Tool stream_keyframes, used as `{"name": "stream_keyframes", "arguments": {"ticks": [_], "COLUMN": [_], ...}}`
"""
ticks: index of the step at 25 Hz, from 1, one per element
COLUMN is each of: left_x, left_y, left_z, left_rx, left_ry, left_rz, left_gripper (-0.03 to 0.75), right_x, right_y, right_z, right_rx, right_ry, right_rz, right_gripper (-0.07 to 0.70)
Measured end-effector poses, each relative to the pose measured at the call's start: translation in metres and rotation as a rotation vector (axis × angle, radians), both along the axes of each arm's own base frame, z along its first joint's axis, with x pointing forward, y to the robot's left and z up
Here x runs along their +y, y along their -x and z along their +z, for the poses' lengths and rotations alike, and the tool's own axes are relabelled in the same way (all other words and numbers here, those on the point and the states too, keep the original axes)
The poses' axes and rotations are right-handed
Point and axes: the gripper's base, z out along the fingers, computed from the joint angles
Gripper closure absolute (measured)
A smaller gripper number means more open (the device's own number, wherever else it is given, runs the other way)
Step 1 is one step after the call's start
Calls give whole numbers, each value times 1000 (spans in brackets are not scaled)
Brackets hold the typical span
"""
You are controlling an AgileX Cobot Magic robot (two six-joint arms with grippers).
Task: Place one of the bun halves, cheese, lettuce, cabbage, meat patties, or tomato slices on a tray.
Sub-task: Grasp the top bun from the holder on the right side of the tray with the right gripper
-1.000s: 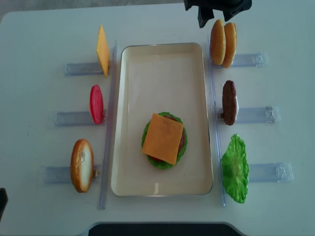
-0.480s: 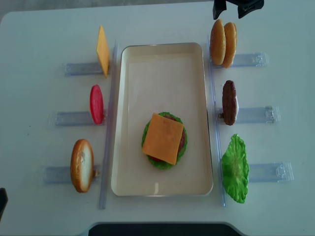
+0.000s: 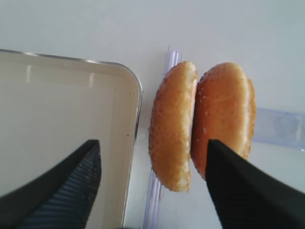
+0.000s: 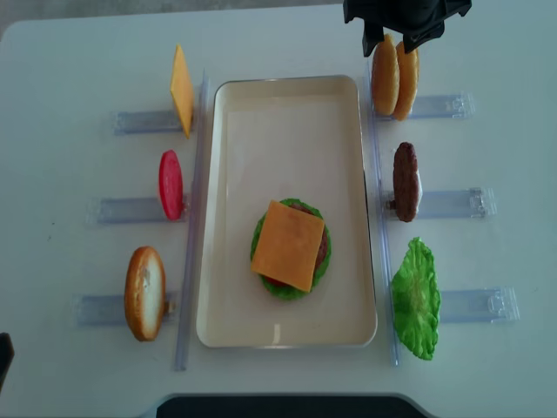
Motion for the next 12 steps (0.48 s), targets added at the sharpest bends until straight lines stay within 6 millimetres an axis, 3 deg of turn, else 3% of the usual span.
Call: {"name": "stream_keyframes", "arguments": {"ticks": [12], "left_x": [0], "left_y": [0], "left_z": [0], "left_rx": [0], "left_ry": [0], "left_rz": [0], "left_gripper": [325], "right_x": [3], "right_y": [-7], "right_z": [-24], "right_rx": [41], "right_ry": [20], "right_rz": [7], "right_gripper": [181]}}
